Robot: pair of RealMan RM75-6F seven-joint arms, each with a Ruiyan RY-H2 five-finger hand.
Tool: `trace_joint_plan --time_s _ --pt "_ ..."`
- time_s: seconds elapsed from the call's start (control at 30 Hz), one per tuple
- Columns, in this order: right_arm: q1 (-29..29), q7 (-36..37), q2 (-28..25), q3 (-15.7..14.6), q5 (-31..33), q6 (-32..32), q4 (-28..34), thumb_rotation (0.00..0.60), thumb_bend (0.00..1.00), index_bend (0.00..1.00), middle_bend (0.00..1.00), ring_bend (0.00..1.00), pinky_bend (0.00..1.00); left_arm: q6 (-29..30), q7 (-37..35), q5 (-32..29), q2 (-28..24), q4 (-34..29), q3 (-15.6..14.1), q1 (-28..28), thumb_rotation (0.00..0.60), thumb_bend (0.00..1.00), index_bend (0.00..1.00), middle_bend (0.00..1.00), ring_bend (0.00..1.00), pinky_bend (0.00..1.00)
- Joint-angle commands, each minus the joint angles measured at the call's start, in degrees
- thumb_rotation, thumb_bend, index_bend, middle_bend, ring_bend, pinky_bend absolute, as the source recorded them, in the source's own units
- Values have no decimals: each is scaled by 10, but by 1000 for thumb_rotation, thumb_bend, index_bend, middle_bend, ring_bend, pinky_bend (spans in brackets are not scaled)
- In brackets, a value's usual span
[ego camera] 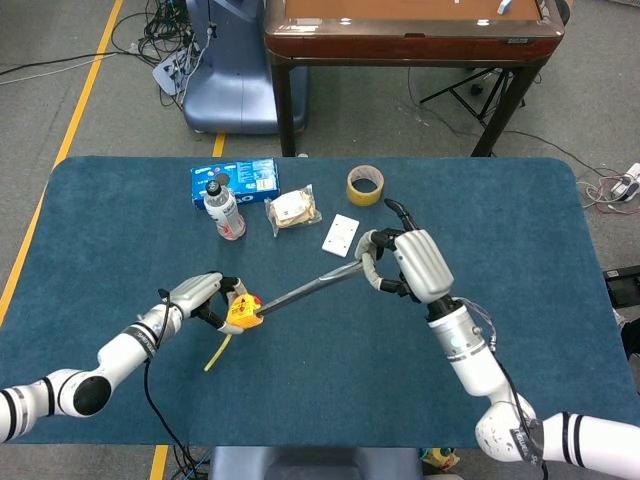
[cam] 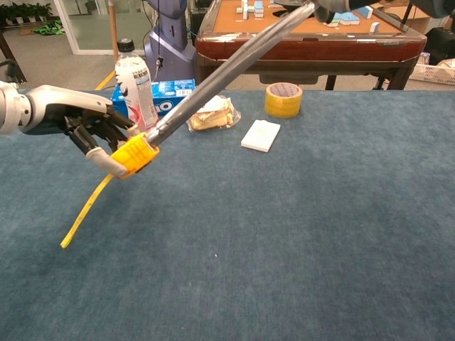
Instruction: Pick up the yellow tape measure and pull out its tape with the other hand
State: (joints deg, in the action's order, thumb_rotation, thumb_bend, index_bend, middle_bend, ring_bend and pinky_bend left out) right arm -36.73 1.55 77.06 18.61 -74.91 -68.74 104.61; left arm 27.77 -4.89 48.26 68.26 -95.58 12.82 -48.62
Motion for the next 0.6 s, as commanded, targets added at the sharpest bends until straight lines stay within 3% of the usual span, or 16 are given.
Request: trace_joint_plan --time_s 0.03,0.6 --pt "5 9 -13 3 -3 -2 3 600 703 647 672 566 11 -5 -5 3 -1 6 -5 -2 600 126 540 546 371 36" --pt "55 62 -119 12 -23 -39 37 600 704 647 672 566 11 -23 -43 20 -10 45 -30 -1 600 129 547 549 371 36"
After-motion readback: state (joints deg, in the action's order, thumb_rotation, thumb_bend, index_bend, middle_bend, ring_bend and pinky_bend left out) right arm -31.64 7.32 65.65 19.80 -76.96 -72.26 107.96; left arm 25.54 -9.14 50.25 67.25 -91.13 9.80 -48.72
